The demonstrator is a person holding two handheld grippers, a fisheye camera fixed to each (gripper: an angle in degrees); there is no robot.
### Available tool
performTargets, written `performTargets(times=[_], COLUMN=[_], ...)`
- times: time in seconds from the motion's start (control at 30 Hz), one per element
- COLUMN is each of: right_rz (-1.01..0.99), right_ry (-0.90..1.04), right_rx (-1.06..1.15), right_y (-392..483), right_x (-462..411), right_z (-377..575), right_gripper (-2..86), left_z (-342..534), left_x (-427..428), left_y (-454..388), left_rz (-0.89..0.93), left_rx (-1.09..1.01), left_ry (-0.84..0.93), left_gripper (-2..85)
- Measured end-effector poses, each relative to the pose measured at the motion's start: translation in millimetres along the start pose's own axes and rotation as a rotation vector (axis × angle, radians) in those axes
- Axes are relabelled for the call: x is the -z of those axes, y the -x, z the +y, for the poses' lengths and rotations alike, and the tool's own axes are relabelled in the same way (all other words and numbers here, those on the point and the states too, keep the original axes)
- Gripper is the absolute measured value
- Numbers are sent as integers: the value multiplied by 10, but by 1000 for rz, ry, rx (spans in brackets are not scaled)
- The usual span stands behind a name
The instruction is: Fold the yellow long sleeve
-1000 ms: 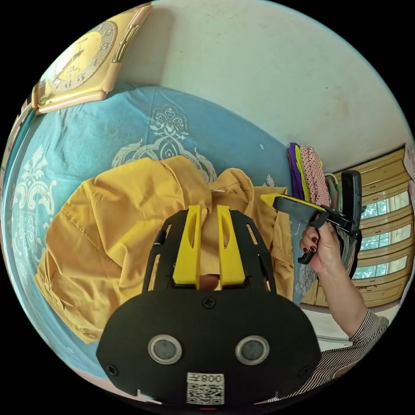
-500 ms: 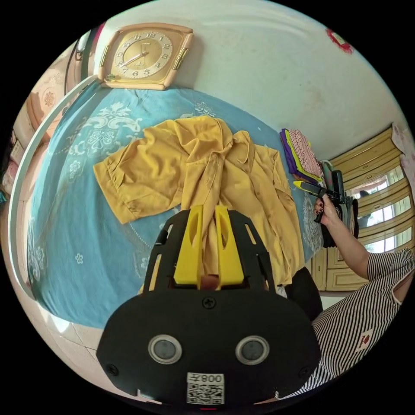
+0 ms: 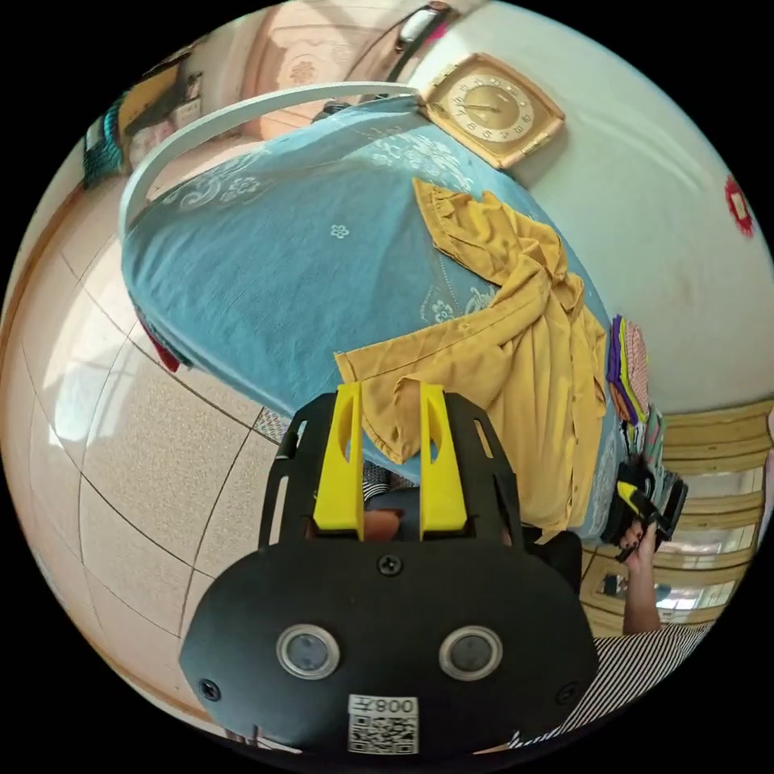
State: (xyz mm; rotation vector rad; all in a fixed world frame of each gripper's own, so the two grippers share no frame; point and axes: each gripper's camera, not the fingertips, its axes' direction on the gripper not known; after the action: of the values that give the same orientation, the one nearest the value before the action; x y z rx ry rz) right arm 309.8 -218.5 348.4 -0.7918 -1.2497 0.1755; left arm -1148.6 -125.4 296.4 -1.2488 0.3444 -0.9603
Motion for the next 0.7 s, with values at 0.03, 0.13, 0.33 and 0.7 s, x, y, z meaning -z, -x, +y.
performTargets(times=[0.03, 0.13, 0.33, 0.7], right_rz=[-12, -30, -52, -36], right_ry=[-5, -12, -52, -94], right_rx=[-13, -44, -72, -50], right_y=[-3, 0, 67, 291], right_x=[-11, -48, -74, -240], right_z=[145, 447, 822, 1075], right_gripper=[46, 37, 29, 31], left_z=[16, 79, 221, 500], left_x=[-24, -110, -126, -307], left_y=[69, 285, 560, 839], left_rz=[-2, -30, 46, 20], left_rx=[26, 84, 87, 44], left_ry=[3, -5, -17, -3], left_gripper=[104, 91, 75, 33])
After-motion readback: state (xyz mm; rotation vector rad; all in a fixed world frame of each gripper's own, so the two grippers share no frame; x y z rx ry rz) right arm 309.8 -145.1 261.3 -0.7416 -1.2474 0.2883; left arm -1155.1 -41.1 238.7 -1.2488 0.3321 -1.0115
